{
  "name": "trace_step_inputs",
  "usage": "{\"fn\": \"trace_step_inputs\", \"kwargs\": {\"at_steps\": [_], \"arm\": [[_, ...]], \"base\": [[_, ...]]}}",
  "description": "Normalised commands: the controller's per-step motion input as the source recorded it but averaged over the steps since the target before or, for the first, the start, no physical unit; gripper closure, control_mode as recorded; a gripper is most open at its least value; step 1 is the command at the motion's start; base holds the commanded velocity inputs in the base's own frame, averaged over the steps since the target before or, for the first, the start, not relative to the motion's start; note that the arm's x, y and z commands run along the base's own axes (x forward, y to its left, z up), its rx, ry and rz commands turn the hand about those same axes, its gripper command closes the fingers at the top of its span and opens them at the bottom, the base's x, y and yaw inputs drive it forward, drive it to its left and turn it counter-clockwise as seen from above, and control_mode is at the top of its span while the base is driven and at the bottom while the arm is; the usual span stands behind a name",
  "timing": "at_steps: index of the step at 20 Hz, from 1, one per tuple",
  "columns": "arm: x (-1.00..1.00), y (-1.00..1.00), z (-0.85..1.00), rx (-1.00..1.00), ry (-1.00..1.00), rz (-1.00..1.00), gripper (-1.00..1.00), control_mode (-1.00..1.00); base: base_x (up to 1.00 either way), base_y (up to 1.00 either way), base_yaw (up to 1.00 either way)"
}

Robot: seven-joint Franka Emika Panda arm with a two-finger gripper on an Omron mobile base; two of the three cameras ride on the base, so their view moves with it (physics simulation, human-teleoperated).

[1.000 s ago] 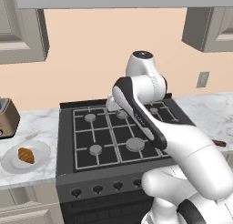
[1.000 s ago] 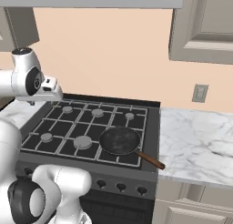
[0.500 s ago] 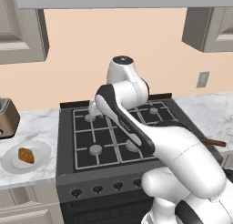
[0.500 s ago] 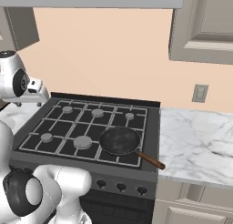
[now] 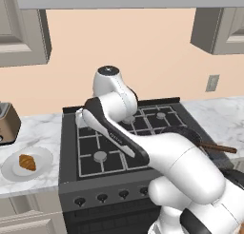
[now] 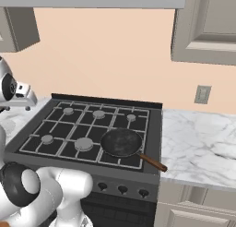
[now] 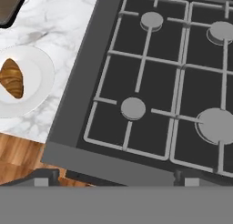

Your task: Pick the croissant and place it on the pan. Then turn on the stove to warm the croissant.

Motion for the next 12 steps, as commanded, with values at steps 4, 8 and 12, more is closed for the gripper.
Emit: {"fn": "trace_step_inputs", "kwargs": {"at_steps": [4, 8, 12], "arm": [[0.0, 0.45, -0.18, 0.0, 0.0, 0.02, -1.0, -1.0], [-0.01, 0.31, -0.12, 0.0, 0.02, 0.05, -1.0, -1.0], [-0.02, 0.23, 0.0, 0.0, 0.08, 0.07, -1.0, -1.0]], "base": [[0.0, 0.0, 0.0], [0.0, 0.0, 0.0], [0.0, 0.0, 0.0]]}}
